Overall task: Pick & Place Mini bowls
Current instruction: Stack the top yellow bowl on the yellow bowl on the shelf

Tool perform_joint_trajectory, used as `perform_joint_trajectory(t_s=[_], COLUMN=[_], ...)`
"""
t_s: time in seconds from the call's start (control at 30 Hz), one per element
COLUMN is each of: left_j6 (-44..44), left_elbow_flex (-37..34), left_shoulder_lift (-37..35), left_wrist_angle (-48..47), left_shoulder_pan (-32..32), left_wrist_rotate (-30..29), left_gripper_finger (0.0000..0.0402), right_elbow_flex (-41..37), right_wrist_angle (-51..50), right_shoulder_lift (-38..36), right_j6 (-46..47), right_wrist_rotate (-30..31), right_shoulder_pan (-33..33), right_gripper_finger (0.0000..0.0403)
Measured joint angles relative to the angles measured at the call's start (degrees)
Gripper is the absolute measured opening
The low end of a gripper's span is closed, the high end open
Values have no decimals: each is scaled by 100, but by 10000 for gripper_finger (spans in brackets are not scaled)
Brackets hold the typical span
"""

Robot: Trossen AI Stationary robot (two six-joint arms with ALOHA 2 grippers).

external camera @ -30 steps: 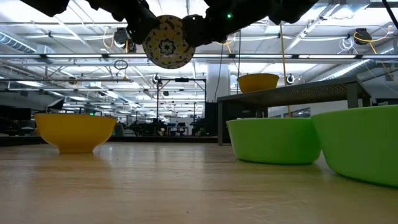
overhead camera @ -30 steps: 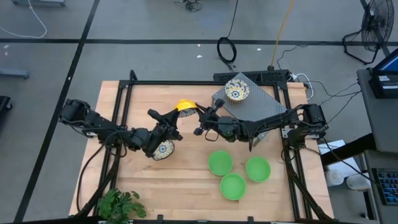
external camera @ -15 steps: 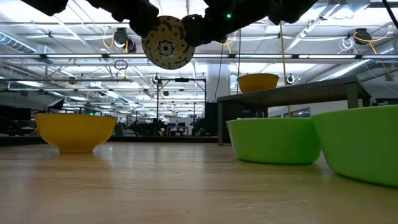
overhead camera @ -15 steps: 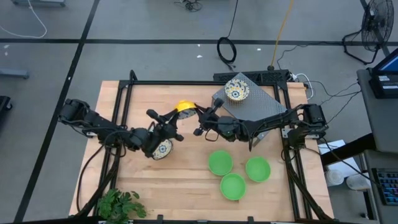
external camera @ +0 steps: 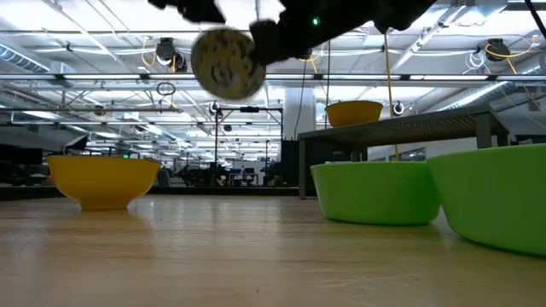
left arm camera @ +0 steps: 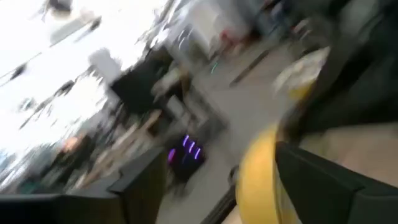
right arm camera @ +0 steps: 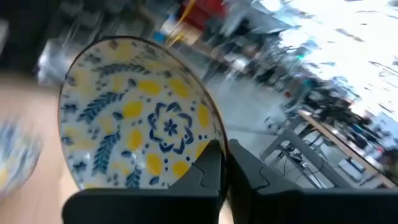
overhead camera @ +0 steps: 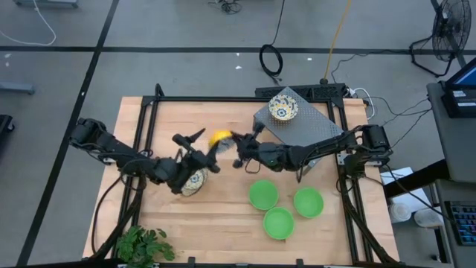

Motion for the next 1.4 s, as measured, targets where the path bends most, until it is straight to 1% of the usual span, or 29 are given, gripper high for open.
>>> perform_joint_trajectory(t_s=[0.07,0.13,0.2,0.27,0.33,0.43,0.47,0.53,0.57,0.67,0.73,0.83,0.93,1.0,1.2,1.27,1.4], left_j6=[53,23,-341,-821,-1422,-2238,-2461,-2789,-2883,-3026,-3062,-3061,-3036,-3047,-3192,-3193,-3265], left_elbow_flex=[35,28,19,17,27,18,14,13,13,10,9,9,5,5,5,5,5], left_shoulder_lift=[-94,-221,-378,-694,-1067,-1511,-1659,-1911,-2013,-2194,-2279,-2295,-2292,-2294,-2291,-2289,-2287], left_wrist_angle=[-238,-807,-1370,-1899,-2634,-3773,-4100,-4464,-4566,-4853,-4974,-5128,-5156,-5145,-5156,-5158,-5240], left_shoulder_pan=[-206,-436,-560,-644,-674,-593,-531,-410,-337,-121,58,319,591,731,1032,1085,1163], left_wrist_rotate=[277,482,847,1266,1929,3347,3731,4299,4468,4630,4626,4624,4627,4612,4824,4956,5133], left_gripper_finger=[317,323,324,321,313,300,295,286,282,273,269,263,258,255,255,257,254], right_elbow_flex=[-55,-55,-23,1,-4,-32,-33,-9,-9,0,57,363,937,1479,3289,3854,4748], right_wrist_angle=[-383,-670,-666,-778,-902,-1366,-1427,-1564,-1665,-1912,-2450,-3132,-4099,-5024,-6759,-7192,-8188], right_shoulder_lift=[9,-53,-210,-380,-428,-594,-679,-915,-1050,-1445,-1743,-2136,-2351,-2370,-1875,-1568,-1026], right_j6=[-31,139,452,660,797,923,961,1022,1066,1216,1368,1536,1594,1687,1880,1995,2393], right_wrist_rotate=[-32,-292,-482,-657,-848,-1254,-1458,-1876,-2040,-2547,-2757,-2998,-3005,-2995,-2999,-3217,-3899], right_shoulder_pan=[9,5,-32,-58,-78,-90,-93,-159,-210,-489,-736,-1137,-1563,-1870,-2732,-3050,-3727], right_gripper_finger=[2,2,2,2,2,2,2,2,2,1,1,1,1,1,1,0,0])
